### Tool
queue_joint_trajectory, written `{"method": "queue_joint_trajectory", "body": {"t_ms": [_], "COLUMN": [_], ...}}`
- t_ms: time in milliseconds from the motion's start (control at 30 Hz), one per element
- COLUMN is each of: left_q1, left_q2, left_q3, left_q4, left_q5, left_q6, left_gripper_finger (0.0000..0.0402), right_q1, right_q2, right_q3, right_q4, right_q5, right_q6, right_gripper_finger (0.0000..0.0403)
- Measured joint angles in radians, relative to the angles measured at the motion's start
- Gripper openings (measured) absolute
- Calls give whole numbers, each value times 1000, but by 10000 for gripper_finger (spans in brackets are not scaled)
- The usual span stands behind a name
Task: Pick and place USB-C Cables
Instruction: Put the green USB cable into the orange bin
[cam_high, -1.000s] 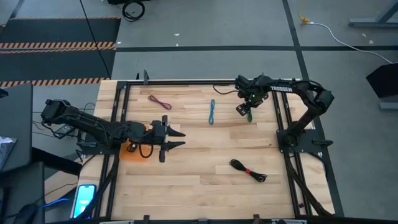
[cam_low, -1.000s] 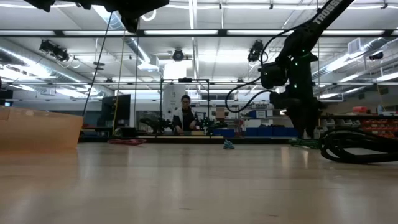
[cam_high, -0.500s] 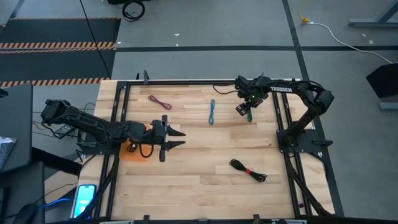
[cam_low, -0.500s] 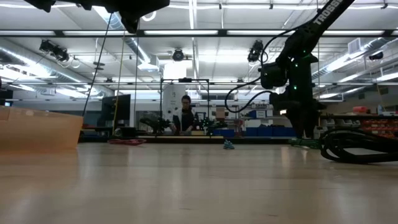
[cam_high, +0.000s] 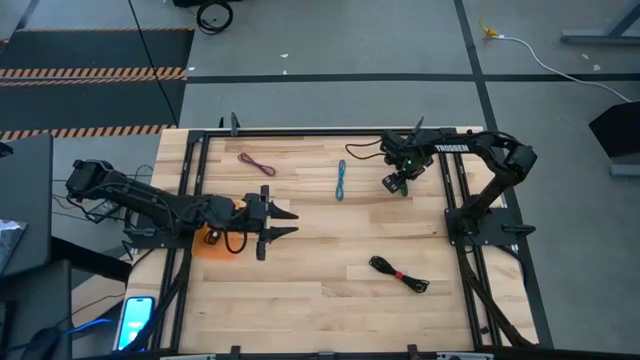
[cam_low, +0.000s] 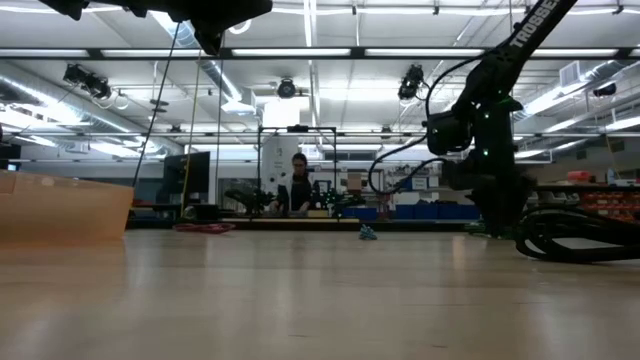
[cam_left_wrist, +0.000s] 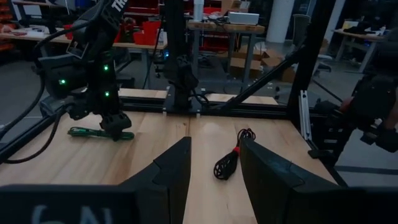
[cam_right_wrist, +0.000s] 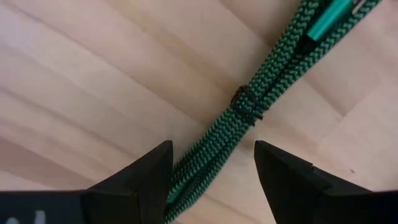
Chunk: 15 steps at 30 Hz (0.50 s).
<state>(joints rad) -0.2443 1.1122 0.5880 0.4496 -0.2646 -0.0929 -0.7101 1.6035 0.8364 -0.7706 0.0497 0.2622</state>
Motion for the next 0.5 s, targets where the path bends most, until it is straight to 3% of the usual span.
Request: {"method": "queue_joint_trajectory", "body": {"t_ms": [133, 267, 500], "left_q1": [0, 0, 0], "left_q2": [0, 0, 0], "left_q3": [0, 0, 0], "left_q4": [0, -1, -41], "left_q5": [0, 0, 0], "left_q6": [0, 0, -18], "left_gripper_finger": [144, 144, 144], "right_q1": [0, 7, 41], "right_q2": [0, 0, 0], "right_q3": [-2, -2, -1], "right_q4": [12, 8, 7], "right_q5": [0, 2, 39], "right_q6": [-24, -53, -112], "right_gripper_finger": [225, 186, 26]}}
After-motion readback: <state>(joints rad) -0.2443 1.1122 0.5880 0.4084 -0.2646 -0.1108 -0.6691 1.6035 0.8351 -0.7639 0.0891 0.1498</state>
